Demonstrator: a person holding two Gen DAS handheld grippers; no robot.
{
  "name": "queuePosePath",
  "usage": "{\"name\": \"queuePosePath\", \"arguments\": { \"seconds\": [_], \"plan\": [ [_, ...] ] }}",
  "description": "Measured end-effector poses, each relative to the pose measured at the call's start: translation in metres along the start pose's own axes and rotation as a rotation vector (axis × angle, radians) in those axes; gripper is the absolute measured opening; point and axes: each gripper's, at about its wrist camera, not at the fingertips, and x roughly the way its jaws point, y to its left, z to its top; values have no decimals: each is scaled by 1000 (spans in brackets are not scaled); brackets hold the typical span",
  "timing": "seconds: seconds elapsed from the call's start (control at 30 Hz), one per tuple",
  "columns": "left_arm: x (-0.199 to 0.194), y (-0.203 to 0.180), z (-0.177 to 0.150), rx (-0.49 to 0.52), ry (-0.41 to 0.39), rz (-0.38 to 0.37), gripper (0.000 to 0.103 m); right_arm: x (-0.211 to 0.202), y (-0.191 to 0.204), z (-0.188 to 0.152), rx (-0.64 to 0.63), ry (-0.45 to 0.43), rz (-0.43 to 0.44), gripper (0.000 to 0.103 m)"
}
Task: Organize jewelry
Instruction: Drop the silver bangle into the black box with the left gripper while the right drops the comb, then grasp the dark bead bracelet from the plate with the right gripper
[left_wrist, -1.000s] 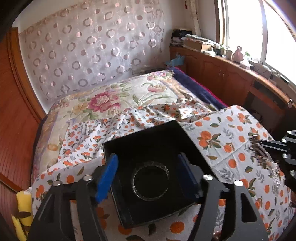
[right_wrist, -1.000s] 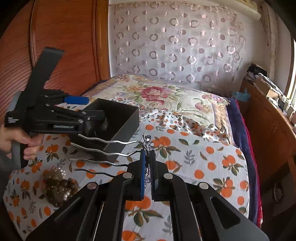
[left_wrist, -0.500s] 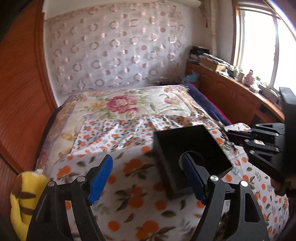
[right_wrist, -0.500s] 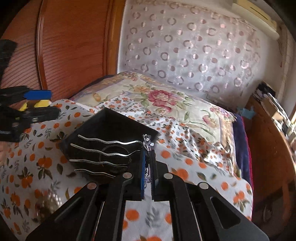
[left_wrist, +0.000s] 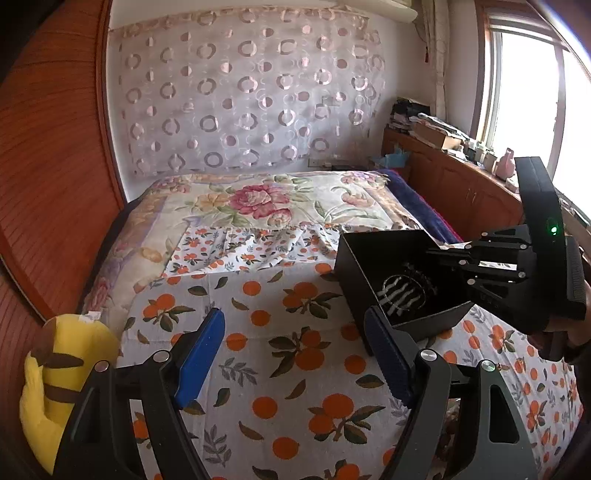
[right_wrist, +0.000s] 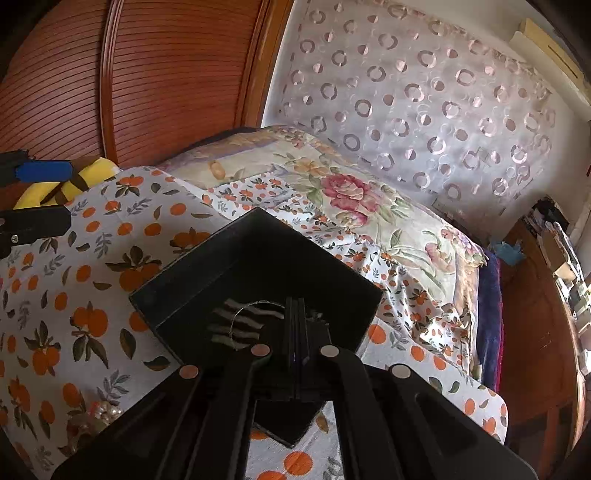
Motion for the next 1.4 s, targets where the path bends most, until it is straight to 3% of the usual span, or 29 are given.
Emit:
{"name": "queuePosePath", "arguments": {
  "seconds": [0.3,0.5,0.63,0.7,1.2,1.3,1.4],
  "plan": [
    [-9,-16,-20,-7,11,-54,76,-57,-14,-31,159,-92,70,1],
    [-16,-37,-45,-15,32,-75,82,-77,-2,-67,192,-70,121,1],
    [-18,-43,-61,-24,61,-78,84,-76,11,-89,186,-35,144,17],
    [-19,-44,-69,-27,68,-73,90,-74,15,-98,199,-20,163,25],
    [-22,-49,-94,-26,107,-64,92,-46,28,-114,250,88,311,25],
    [-25,-50,-96,-28,103,-62,92,-49,30,-115,245,86,308,25],
    [-28,-49,-98,-35,99,-58,92,-57,31,-116,243,64,298,16]
  ]
}}
